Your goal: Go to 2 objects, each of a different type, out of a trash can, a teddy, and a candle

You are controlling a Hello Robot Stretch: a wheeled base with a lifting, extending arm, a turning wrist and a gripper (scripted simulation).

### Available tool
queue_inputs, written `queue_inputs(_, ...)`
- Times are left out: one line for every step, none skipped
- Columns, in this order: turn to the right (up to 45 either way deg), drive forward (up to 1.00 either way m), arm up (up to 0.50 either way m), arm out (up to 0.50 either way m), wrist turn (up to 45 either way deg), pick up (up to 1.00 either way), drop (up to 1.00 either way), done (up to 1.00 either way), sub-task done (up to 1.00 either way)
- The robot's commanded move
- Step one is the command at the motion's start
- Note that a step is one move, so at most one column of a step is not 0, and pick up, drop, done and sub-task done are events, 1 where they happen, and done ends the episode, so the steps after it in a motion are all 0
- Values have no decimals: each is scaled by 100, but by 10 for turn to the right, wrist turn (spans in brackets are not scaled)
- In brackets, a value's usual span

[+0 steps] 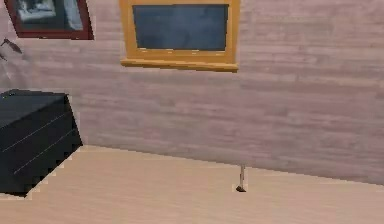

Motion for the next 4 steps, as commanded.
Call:
queue_inputs(-390,0,0,0,0,0,0,0,0)
queue_inputs(0,45,0,0,0,0,0,0,0)
queue_inputs(-390,0,0,0,0,0,0,0,0)
queue_inputs(0,80,0,0,0,0,0,0,0)
